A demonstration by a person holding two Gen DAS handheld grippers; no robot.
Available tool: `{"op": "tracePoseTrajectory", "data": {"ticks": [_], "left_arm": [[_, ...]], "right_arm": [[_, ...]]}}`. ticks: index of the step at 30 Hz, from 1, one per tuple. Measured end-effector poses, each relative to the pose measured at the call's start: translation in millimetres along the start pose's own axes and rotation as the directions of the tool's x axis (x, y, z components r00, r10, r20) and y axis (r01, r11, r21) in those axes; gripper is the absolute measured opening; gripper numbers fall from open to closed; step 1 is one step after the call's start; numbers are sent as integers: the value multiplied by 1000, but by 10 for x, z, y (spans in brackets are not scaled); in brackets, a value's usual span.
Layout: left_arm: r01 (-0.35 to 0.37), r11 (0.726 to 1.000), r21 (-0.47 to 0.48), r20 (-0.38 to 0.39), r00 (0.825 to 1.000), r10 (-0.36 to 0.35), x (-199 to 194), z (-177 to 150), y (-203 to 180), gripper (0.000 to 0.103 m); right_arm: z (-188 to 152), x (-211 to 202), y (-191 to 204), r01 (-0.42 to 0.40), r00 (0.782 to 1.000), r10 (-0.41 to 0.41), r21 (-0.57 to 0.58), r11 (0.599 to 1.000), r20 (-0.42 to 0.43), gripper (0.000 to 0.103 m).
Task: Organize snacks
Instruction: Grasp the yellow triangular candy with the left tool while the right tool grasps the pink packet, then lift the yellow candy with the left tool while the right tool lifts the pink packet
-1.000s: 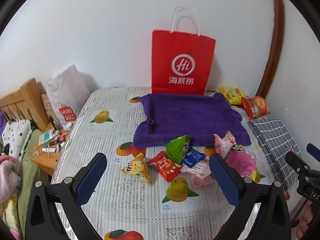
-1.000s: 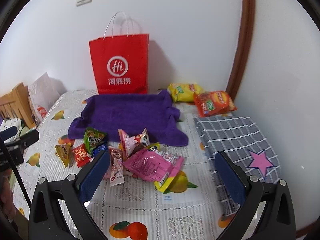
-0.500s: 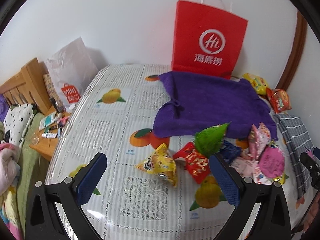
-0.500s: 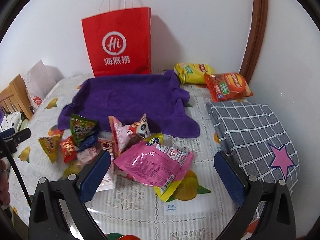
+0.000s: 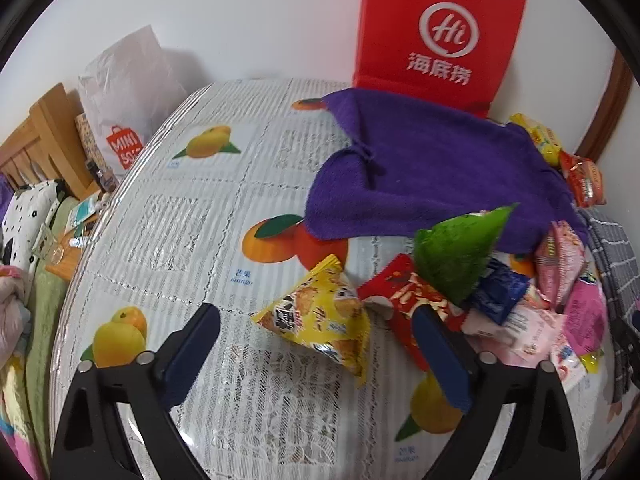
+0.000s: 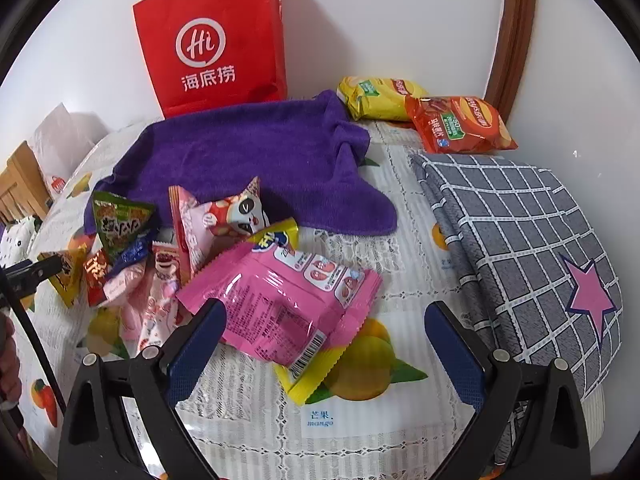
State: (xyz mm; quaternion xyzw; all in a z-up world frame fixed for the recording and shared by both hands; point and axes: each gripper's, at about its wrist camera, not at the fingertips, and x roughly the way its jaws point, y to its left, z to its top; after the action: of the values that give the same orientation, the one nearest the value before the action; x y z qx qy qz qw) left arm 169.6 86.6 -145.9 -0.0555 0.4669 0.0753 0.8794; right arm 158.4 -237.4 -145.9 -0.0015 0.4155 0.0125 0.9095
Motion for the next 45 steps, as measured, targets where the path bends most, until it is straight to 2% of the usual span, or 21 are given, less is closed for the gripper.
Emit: {"op": "tracePoseTrajectory", "data": {"ticks": [2,8,12,16,17,18,26,32,33,35,36,38,45], "left_arm": [[-8,1000,-18,-6,1000,8,64,-3,40,93],[-26,1000,-1,-34,999,26,248,-41,69,80],[-3,999,-32,-53,999,2,365,-57,137,66],[-9,1000,-25,-38,999,8,394,-60,145,63],[-7,1000,-20,-35,999,6,396,-59,141,52],[-10,1000,-15,-31,999,10,389,-60,132,49],[-7,1000,-3,-26,1000,7,404,-42,124,48],[-7,1000,8,-28,1000,7,409,-32,114,48],[-4,1000,8,-29,1000,4,407,-31,116,47],[4,1000,6,-31,1000,-4,393,-36,120,46],[10,1000,3,-33,999,-10,388,-39,124,46],[20,1000,-2,-36,999,-20,369,-51,138,45],[24,1000,-7,-22,999,-24,186,-83,185,44]], "right_arm": [[-9,21,4,-8,1000,8,-2,1000,2,99],[-11,97,-31,-45,999,45,18,999,-19,99],[10,139,-40,-56,998,56,20,998,-23,99],[67,238,-28,-47,998,48,22,999,-33,99],[85,271,-25,-51,998,52,28,998,-38,99],[99,292,-28,-54,998,56,36,998,-42,99],[191,559,14,-75,991,84,86,993,-100,100],[173,621,92,-46,996,53,92,995,-73,102],[171,611,92,-50,996,56,88,995,-68,100],[169,555,87,-53,997,58,80,995,-53,86],[171,531,76,-58,997,62,76,995,-51,85],[168,504,49,-78,995,82,83,994,-54,77],[106,325,21,-87,995,90,82,993,-37,69]]}}
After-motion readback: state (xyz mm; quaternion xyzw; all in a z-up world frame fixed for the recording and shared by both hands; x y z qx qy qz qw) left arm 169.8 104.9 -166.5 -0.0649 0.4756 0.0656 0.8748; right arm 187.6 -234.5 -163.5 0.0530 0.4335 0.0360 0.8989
